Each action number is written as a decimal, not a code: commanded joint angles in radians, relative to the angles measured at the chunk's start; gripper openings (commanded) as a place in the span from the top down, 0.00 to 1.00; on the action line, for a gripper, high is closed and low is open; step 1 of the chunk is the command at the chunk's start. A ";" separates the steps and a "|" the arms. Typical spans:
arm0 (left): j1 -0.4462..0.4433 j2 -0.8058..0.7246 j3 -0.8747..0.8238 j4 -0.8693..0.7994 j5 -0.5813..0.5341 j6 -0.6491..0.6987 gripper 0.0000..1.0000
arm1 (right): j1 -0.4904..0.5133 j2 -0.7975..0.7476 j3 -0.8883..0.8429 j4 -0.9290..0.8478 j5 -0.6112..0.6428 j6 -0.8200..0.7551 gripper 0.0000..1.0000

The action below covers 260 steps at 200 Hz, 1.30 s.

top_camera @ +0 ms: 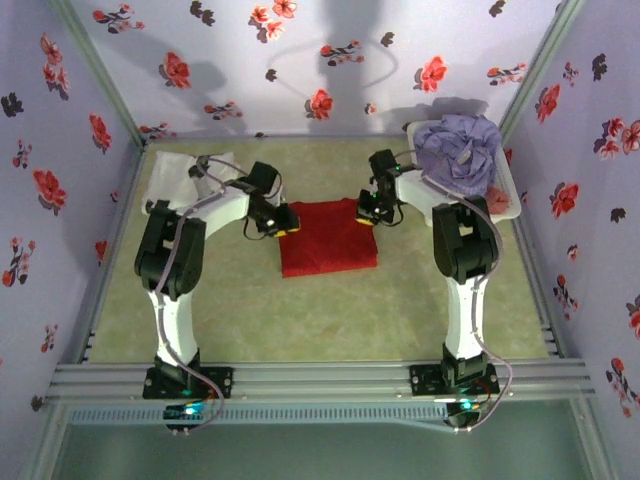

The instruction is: Fold and stack the t-shirts

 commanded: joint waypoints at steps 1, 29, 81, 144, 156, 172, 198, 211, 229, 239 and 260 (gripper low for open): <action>0.008 0.029 -0.020 0.021 -0.009 0.016 0.68 | -0.008 0.033 -0.008 -0.026 0.069 0.028 0.89; 0.010 0.063 -0.025 -0.037 -0.056 0.075 0.67 | -0.010 0.029 0.008 -0.101 0.168 0.005 0.89; 0.006 -0.109 0.004 -0.114 -0.111 0.092 0.45 | -0.005 -0.136 -0.039 -0.099 0.157 -0.028 0.63; -0.005 -0.104 0.012 -0.187 -0.163 0.090 0.24 | -0.001 -0.210 -0.128 -0.082 0.062 -0.009 0.51; -0.014 -0.087 0.004 -0.171 -0.178 0.088 0.22 | -0.001 -0.214 -0.148 -0.067 0.052 -0.003 0.51; -0.020 -0.062 -0.002 -0.148 -0.171 0.076 0.20 | -0.001 -0.213 -0.162 -0.050 0.033 0.003 0.51; -0.041 -0.031 0.002 -0.112 -0.144 0.069 0.18 | -0.006 -0.190 -0.168 -0.036 0.011 0.006 0.48; -0.051 -0.021 0.004 -0.099 -0.135 0.061 0.17 | -0.011 -0.178 -0.171 -0.013 -0.002 0.007 0.46; -0.055 -0.004 0.000 -0.084 -0.130 0.048 0.16 | -0.025 -0.154 -0.160 0.024 -0.022 0.000 0.43; -0.056 0.004 0.000 -0.081 -0.131 0.045 0.16 | -0.031 -0.137 -0.141 0.027 -0.020 -0.011 0.41; -0.056 0.018 0.004 -0.092 -0.140 0.043 0.15 | -0.041 -0.078 -0.070 -0.004 -0.025 -0.024 0.39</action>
